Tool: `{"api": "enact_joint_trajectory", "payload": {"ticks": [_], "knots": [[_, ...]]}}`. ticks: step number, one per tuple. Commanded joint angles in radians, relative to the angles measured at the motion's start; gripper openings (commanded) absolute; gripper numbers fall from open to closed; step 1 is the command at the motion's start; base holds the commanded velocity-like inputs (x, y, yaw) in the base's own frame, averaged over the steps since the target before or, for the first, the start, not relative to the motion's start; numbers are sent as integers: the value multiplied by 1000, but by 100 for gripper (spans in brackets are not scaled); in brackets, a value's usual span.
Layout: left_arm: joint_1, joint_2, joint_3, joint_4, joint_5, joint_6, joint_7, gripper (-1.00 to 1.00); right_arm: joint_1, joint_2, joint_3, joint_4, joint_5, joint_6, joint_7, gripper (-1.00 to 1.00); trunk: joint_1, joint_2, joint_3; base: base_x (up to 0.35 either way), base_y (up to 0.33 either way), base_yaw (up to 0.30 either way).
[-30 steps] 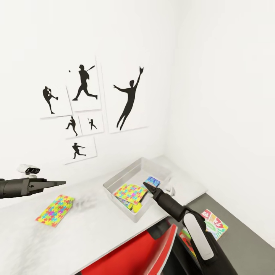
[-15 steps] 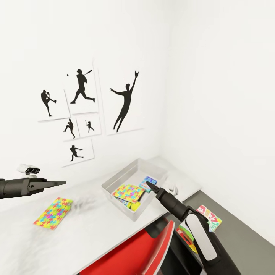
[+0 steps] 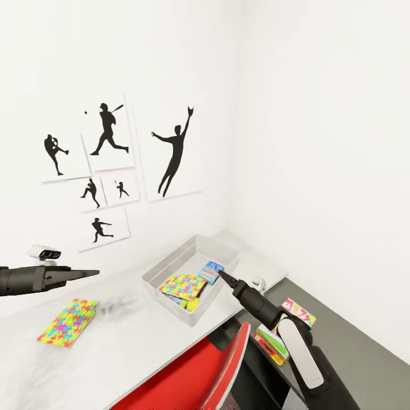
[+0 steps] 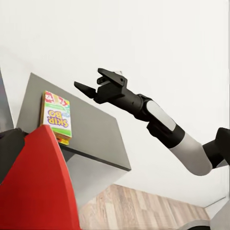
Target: Put all the toys in the child's room - the three board games (two on the bed and one on the table), the two jigsaw puzzles on the table, and the tennis ball on the table - inside the toy box on the table in the child's room.
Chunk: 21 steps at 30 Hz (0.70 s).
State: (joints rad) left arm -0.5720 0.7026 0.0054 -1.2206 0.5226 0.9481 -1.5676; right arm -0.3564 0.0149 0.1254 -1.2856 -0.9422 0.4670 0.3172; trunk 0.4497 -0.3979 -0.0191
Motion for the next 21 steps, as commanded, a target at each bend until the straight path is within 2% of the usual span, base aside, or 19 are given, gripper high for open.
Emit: {"api": "enact_joint_trajectory", "payload": {"ticks": [1, 9, 21], "knots": [[0, 1, 0, 0, 1, 11, -3, 100, -1, 0, -1, 0, -6, 5, 0, 100, 0, -2, -2, -160, 25, -268], [0, 1, 0, 0, 1, 11, -3, 100, -1, 0, -1, 1, -6, 5, 0, 100, 0, -2, -2, -147, 30, -276], [0, 8, 2, -1, 1, 11, -3, 100, -1, 0, -1, 18, -6, 5, 0, 100, 0, -2, -2, -12, 2, -279]]}}
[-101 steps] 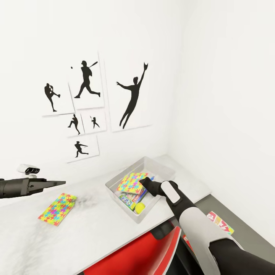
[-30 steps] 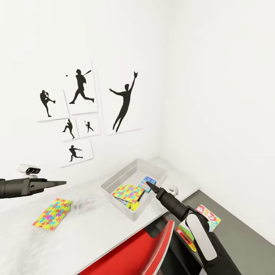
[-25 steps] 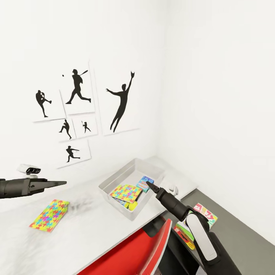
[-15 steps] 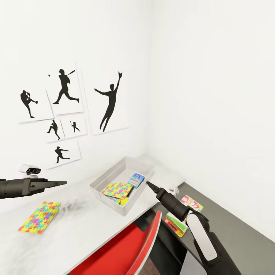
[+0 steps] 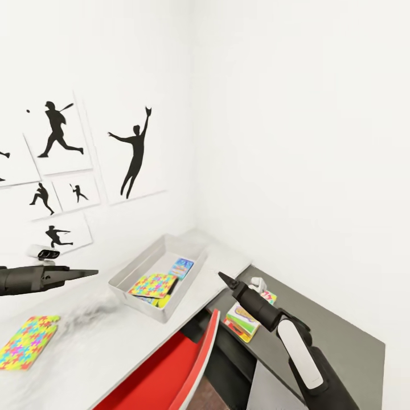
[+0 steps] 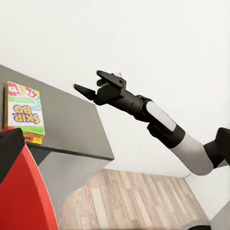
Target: Put all the toys in the child's room - the three board games (two on the bed and one on the table), the two jigsaw puzzles on the table, and the tennis ball on the table - inside the toy box on the table in the child's room.
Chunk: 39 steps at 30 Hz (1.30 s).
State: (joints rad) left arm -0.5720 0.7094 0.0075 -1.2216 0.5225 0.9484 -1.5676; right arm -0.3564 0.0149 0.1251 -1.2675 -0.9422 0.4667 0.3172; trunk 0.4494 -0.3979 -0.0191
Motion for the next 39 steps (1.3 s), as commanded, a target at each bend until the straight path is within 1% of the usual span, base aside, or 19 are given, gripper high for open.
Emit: {"api": "enact_joint_trajectory", "payload": {"ticks": [1, 6, 9, 11, 12, 13, 18, 28, 39], "knots": [[0, 1, 0, -1, 1, 11, -3, 100, -1, 0, -1, 0, -6, 5, 0, 100, 1, -2, -2, -1, 0, -279], [1, 5, 1, -1, 2, 12, -3, 100, -1, 0, -1, 2, -7, 5, 0, 100, 1, -2, -2, 0, 0, -279], [1, 8, 2, -1, 15, 12, -3, 100, -1, -1, -2, 2, -7, 5, 0, 100, 1, -2, -2, 0, 0, -279], [1, 17, 2, -1, 44, 13, -3, 100, -1, -1, -2, 2, -7, 4, 0, 100, 1, -2, -2, 0, 0, -214], [1, 22, 2, -1, 52, 13, -3, 100, -1, -1, -2, 2, -7, 4, 0, 100, 1, -2, -2, 0, 0, -140], [2, 31, 1, -1, 67, 13, -3, 100, -1, -1, -2, 2, -7, 4, 0, 100, 1, -2, -2, 0, 0, -90], [3, 51, 0, -1, 97, 13, -3, 100, -1, -1, -3, 6, -7, 4, 0, 100, 1, -2, -2, 0, 0, -36], [3, 51, 0, -1, 99, 13, -3, 100, -1, 0, -3, 7, -7, 3, 0, 100, 1, -2, -1, 0, 0, -26], [3, 50, -1, 0, 99, 13, -3, 100, -1, 0, -4, 11, -7, 3, 0, 100, 1, -2, 4, 0, 0, -236]]}}
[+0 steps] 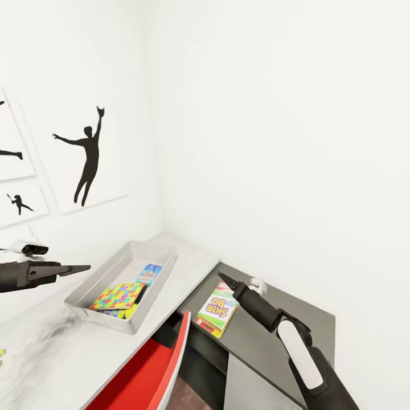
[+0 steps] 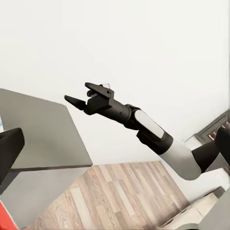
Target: Put all the toys in the child's room - the three board games (two on the bed and one on the table), the two jigsaw puzzles on the table, and the tennis ball on the table - inside the toy box on the table in the child's room.
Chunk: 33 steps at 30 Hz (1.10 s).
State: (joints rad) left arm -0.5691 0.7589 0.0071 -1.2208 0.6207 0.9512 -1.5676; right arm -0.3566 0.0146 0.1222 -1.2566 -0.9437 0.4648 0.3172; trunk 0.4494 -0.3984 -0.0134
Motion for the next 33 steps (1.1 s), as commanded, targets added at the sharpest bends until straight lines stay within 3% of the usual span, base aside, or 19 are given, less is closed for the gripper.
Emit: {"api": "enact_joint_trajectory", "payload": {"ticks": [1, 33], "knots": [[0, 1, 0, 0, 1, 11, -3, 100, -1, 0, -1, 2, -6, 5, 0, 100, 1, -2, -1, 0, 0, -262], [0, -4, -2, 0, -1, 11, -3, 100, -1, 0, -15, 25, -6, 5, 0, 100, 1, -2, 16, 0, 0, -270]]}}
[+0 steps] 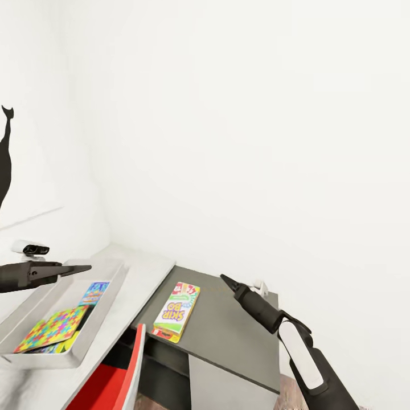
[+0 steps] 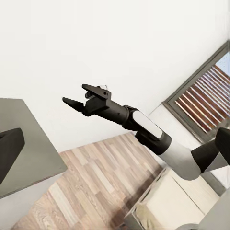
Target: Put all the toys in the child's room - the three board games (two on the bed and one on the table), the two jigsaw puzzles on the table, and the tennis ball on the table - inside the toy box on the table in the child's room.
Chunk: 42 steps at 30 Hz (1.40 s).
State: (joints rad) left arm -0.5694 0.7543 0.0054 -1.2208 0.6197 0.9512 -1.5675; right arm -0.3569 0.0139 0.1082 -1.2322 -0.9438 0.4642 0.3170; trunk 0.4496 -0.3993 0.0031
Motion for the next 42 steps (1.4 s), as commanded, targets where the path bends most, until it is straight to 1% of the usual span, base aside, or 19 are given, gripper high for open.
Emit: {"api": "enact_joint_trajectory", "payload": {"ticks": [1, 13, 21, 27, 42], "knots": [[0, 0, 0, 0, 0, 11, -3, 100, 0, 0, -1, 0, -6, 5, 0, 100, 0, -1, 0, 0, 0, -276], [0, -4, -1, -2, 0, 11, -3, 100, 0, 0, -3, 0, -6, 4, 0, 100, 0, -1, 5, 1, -13, -276], [0, -5, -2, -2, 0, 11, -3, 100, 0, 0, -20, 3, -5, 4, 0, 100, 0, -1, 7, 111, -124, -256], [0, -6, -6, -2, 0, 10, -3, 100, 0, 1, -22, 5, -3, 3, 0, 100, 0, -1, 7, 206, -146, -56], [0, -7, -9, -2, -3, 8, -3, 100, 0, 1, -23, 5, -3, 2, -4, 100, 0, -1, 7, 51, -54, -2]]}}
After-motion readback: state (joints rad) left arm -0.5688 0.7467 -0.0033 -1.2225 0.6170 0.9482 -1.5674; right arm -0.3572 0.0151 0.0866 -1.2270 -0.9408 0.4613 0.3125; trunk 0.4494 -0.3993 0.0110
